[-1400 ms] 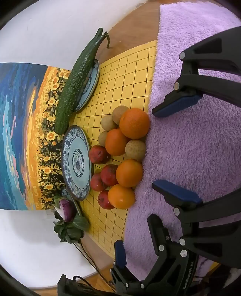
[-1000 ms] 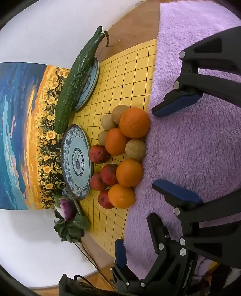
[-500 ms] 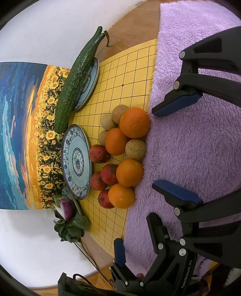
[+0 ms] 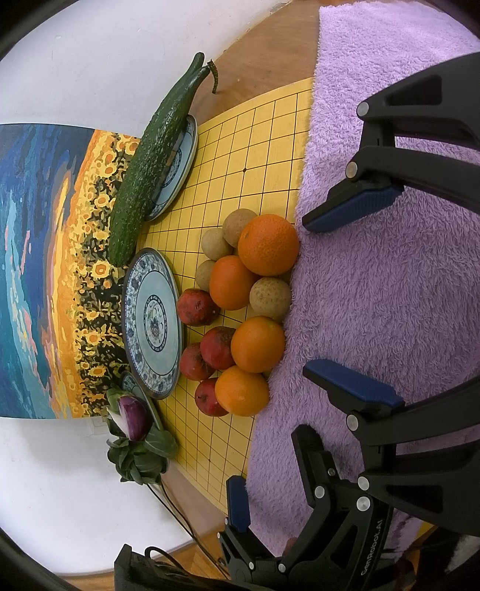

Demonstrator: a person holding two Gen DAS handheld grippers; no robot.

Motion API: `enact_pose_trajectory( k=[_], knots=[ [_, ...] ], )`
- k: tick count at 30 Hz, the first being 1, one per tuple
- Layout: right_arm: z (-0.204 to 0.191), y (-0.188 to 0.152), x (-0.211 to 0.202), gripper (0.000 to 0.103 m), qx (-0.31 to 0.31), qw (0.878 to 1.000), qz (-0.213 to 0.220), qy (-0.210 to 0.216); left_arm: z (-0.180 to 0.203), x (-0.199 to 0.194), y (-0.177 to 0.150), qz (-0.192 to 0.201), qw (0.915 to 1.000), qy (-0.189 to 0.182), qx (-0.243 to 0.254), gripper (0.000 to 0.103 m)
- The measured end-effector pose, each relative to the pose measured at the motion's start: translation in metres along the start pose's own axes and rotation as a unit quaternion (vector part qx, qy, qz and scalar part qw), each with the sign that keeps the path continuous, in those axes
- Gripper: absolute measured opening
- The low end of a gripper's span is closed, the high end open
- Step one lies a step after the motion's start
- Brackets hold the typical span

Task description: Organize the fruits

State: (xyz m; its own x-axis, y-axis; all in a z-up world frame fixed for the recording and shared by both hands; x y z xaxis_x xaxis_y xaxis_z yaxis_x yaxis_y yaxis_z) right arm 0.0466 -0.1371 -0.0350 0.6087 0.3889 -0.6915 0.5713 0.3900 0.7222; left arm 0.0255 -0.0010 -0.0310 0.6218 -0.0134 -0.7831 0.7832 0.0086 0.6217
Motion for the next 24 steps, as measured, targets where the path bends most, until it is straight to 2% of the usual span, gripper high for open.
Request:
enact_pose_trajectory(
  k=[24],
  knots=[
    [-0.0005, 0.0005, -0.0003, 0.073, 0.0, 1.0, 0.0, 0.0, 0.0002, 0.0003, -0.0003, -0.004, 1.0, 0.0, 0.0, 0.103]
  ],
)
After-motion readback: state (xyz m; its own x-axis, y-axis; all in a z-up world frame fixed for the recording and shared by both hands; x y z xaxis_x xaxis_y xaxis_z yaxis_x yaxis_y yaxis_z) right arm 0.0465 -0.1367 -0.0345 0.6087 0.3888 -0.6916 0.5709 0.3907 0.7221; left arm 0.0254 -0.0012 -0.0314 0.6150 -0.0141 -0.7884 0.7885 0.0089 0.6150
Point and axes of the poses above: each gripper's, at about its wrist camera, not at the fingertips, and x roughly the way its jaws point, z to its right, y to its top, the point moved 4 cm from there along x, roughly the way its jaws point, and after that the axes turned 2 degrees about z, right-handed, at the moved point
